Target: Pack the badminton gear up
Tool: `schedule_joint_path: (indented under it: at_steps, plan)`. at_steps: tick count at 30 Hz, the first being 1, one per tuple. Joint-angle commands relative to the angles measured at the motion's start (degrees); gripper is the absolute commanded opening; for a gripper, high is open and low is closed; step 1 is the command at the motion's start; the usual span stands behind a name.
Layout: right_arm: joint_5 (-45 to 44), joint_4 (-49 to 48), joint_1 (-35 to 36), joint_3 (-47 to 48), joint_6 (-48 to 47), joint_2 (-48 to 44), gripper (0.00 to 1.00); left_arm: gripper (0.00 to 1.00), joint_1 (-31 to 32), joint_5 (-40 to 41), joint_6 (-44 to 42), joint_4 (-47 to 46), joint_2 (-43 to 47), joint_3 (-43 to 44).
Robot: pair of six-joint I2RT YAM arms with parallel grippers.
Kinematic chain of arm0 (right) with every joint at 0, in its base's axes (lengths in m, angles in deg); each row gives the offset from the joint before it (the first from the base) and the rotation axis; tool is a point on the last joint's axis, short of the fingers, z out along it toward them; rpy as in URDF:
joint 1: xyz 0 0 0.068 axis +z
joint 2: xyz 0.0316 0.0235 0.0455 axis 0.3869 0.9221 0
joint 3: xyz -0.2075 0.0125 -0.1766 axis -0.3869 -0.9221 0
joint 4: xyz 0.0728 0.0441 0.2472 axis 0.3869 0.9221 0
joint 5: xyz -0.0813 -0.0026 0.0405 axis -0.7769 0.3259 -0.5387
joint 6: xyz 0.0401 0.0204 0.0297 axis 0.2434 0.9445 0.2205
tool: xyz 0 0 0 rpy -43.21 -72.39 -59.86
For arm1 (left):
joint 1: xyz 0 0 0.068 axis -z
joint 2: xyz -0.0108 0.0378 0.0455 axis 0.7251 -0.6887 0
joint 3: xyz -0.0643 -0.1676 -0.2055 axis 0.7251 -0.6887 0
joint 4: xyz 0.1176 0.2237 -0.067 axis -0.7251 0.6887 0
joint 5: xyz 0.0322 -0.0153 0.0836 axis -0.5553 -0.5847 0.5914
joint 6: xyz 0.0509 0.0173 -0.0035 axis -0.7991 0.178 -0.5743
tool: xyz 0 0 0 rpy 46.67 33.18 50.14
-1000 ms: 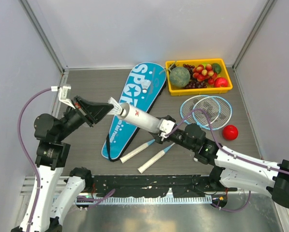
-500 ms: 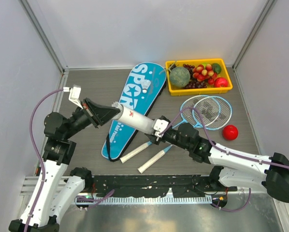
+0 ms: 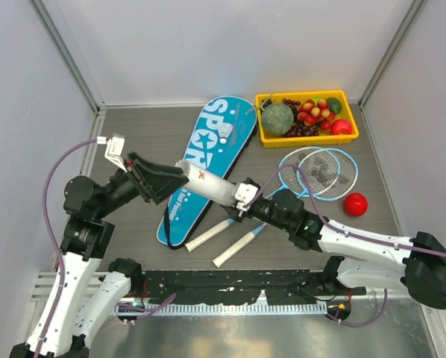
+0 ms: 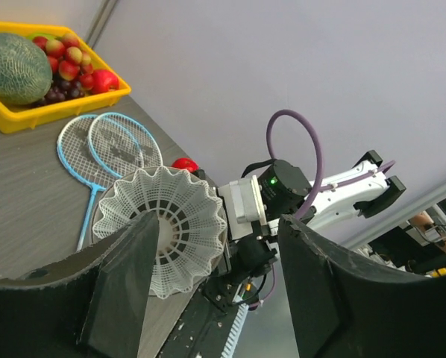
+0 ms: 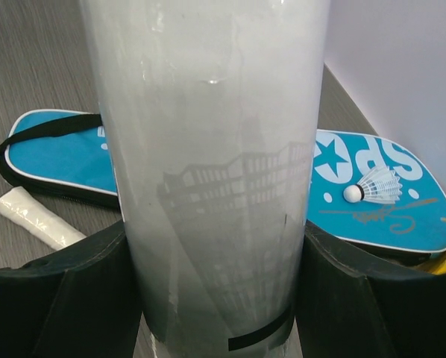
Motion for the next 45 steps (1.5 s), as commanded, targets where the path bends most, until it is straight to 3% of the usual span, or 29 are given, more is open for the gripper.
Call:
schedule_joint_path:
  at_steps: [1, 5, 12, 16, 19, 27, 37, 45]
  plan:
    - [0.77, -8.67, 0.33, 0.79, 0.57, -2.21, 0.27, 0.69, 0.16, 1.87, -7.35, 8.73, 1.89, 7.98]
    - [1.65, -8.84, 0.33, -0.35, 0.57, -3.88, 0.27, 0.65, 0.24, 3.9, -15.61, 21.47, -0.74, 17.73]
    - [3.23, -8.67, 0.33, -2.02, 0.48, -6.43, 0.27, 0.41, 0.16, 5.83, -29.58, 44.33, -7.86, 32.42]
    - [3.06, -7.18, 0.33, -1.41, -0.57, -6.61, 0.27, 0.14, 0.16, 1.63, -30.66, 44.89, -9.71, 34.81]
    - [3.05, -7.0, 0.42, -0.79, -0.84, -6.43, 0.27, 0.0, 0.33, -1.81, -29.87, 42.42, -10.24, 34.28]
    - [3.23, -5.59, 0.33, 0.97, -1.98, -4.67, 0.27, 0.0, 1.56, -1.55, -32.67, 46.81, -15.07, 35.16]
    - [3.06, -6.38, 0.33, 2.11, -4.09, -1.77, 0.26, 0.0, 6.66, 3.2, -35.06, 48.58, -20.35, 29.1]
    - [4.55, -14.46, 0.33, 0.18, -5.23, 2.09, 0.25, 0.0, 7.72, -6.11, -19.95, 29.27, -16.93, 16.63]
